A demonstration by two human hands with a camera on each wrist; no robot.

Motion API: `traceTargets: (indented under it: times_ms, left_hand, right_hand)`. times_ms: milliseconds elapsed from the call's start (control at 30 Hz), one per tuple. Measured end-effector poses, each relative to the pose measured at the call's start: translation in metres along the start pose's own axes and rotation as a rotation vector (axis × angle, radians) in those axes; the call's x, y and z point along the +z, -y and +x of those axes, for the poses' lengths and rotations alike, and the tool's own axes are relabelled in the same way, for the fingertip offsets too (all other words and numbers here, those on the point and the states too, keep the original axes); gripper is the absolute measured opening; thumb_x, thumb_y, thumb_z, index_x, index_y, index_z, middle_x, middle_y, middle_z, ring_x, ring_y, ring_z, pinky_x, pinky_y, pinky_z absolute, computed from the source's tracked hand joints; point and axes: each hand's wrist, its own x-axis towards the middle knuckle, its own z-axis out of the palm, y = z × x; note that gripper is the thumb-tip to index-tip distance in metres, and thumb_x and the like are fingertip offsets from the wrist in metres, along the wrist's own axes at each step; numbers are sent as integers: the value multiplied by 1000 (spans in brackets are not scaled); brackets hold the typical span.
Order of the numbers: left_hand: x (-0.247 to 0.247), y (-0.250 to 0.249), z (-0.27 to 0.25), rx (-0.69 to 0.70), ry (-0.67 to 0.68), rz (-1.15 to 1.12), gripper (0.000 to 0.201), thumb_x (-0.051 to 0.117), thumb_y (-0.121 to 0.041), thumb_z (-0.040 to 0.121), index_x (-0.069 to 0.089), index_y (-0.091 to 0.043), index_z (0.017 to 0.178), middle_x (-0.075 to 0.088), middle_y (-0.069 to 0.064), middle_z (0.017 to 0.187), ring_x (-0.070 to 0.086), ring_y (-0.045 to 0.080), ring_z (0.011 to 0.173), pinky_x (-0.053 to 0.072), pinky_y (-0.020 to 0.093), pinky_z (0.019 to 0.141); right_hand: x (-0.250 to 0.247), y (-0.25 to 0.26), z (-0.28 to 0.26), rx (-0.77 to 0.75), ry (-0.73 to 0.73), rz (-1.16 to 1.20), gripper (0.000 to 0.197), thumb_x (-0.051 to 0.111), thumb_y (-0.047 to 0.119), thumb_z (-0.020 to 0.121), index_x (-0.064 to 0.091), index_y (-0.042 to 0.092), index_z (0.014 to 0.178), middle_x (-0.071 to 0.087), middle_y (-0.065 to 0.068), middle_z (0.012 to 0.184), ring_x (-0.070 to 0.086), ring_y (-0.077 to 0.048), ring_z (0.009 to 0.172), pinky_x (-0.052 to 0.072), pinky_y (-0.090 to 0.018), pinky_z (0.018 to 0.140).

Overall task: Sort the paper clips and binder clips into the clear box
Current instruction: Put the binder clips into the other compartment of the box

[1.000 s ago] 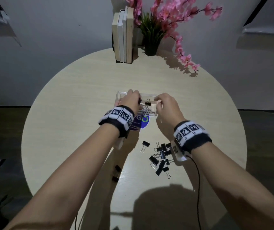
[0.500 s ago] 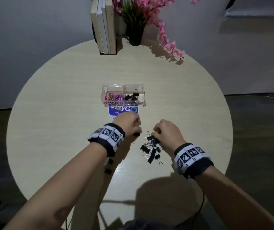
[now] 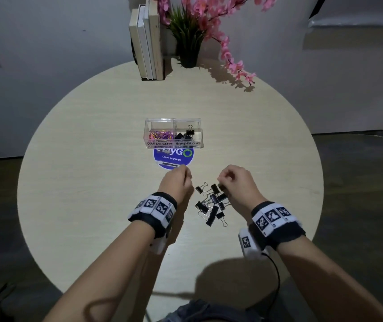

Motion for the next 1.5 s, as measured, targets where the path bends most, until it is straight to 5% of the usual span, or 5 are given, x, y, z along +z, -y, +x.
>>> traceTargets:
  times_ms: [167,433,700,1100,1500]
  left_hand:
    - [4,-1,7,-105,99,-134,25,39,-15,92,60,-1,95,65,18,104,58,33,100,44,39,87]
    - [21,-4,3,13,197,146,28,61,-23,87,49,-7,107,54,16,111,56,33,98,45,41,85]
    - [2,6,-3,-73,114,-207,31,52,1,81,41,-24,66,68,12,92,63,29,92,48,40,85]
    - [11,0,-28,-280,279,-332,48,60,-51,79,41,-17,52,50,5,60,49,22,59,41,32,64]
    - [27,-11,-44,-211,270,176,43,65,-35,78,49,-6,106,65,14,106,61,33,98,50,38,78]
  right_hand:
    - [1,1,-5,-268,279,-550,30,57,14,90,61,16,120,58,-4,119,47,-23,114,47,-41,90]
    - [3,13,-9,-312,244,-600,10,53,4,88,52,13,94,58,-6,98,53,-25,90,45,-36,75]
    - [-37,0,-6,179,-68,402,32,31,-2,87,50,10,64,45,-11,59,36,-18,50,29,-24,44]
    - [-16,-18,-5,-178,128,-694,15,59,29,88,65,21,99,71,0,102,64,-26,97,41,-32,73]
    - [-17,105,95,-104,-4,-236,7,63,12,82,58,9,85,60,-7,86,53,-21,79,38,-27,66]
